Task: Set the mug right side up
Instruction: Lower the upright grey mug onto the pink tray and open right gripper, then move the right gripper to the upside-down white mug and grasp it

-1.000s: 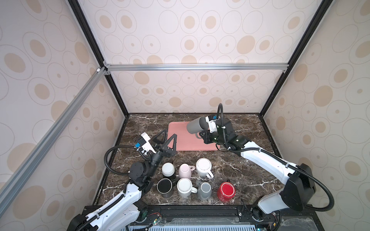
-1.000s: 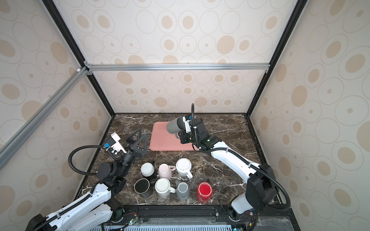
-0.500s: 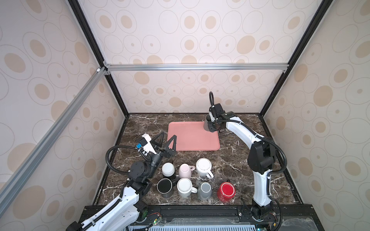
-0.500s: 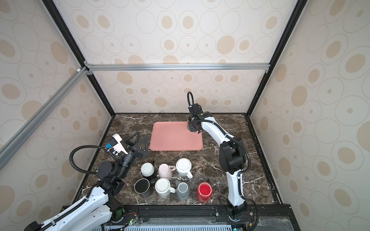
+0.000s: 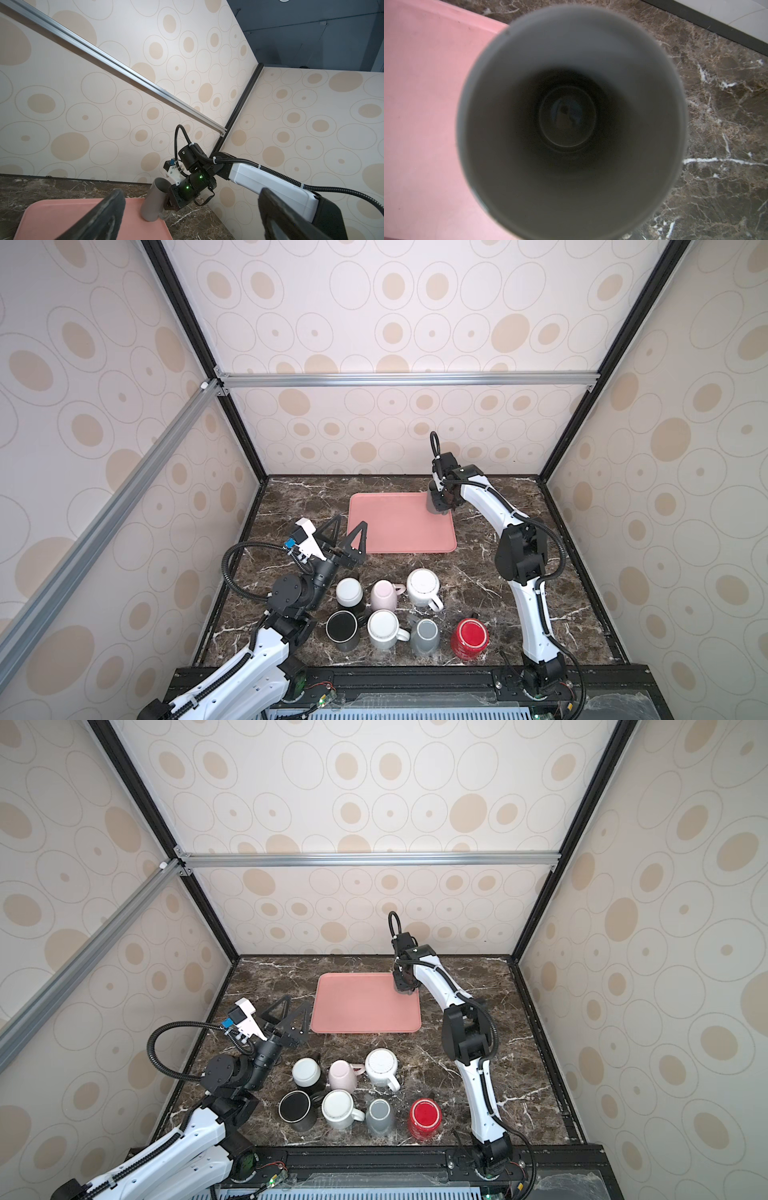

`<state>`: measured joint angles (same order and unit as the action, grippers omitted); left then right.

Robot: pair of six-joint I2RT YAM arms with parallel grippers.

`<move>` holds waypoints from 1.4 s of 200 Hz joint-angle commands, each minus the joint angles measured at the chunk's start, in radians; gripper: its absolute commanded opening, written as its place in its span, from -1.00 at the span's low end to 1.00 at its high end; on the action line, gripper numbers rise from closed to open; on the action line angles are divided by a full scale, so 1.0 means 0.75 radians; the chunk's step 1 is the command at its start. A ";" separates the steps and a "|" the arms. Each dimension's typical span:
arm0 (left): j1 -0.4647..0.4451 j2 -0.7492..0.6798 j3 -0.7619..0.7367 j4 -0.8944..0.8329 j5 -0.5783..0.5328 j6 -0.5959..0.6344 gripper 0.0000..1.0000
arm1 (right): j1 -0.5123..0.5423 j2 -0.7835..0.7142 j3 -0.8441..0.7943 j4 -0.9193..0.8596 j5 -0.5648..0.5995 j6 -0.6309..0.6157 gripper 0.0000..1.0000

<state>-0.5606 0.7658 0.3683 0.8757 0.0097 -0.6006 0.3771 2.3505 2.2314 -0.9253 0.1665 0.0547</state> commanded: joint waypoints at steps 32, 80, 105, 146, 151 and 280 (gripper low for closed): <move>0.005 0.015 0.008 0.031 -0.001 0.020 0.99 | -0.030 0.045 0.128 0.009 0.007 -0.026 -1.00; 0.006 0.033 0.013 0.029 0.004 0.019 0.99 | -0.030 0.042 0.099 0.037 -0.007 0.000 -0.27; 0.005 0.037 0.018 0.022 0.003 0.031 0.99 | -0.031 -0.005 0.024 0.073 -0.033 0.010 0.10; 0.005 0.043 0.035 -0.012 -0.004 0.030 0.99 | -0.030 -0.243 -0.214 0.267 -0.048 0.043 0.31; 0.005 0.041 0.036 -0.015 -0.010 0.031 0.99 | -0.029 -0.276 -0.244 0.289 -0.052 0.048 0.33; 0.005 -0.008 -0.036 -0.032 -0.055 -0.082 0.99 | 0.130 -1.286 -1.421 0.784 -0.403 0.421 0.39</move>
<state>-0.5606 0.7807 0.3580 0.8406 -0.0139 -0.6220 0.4164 1.4860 1.2625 -0.4061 -0.0704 0.2962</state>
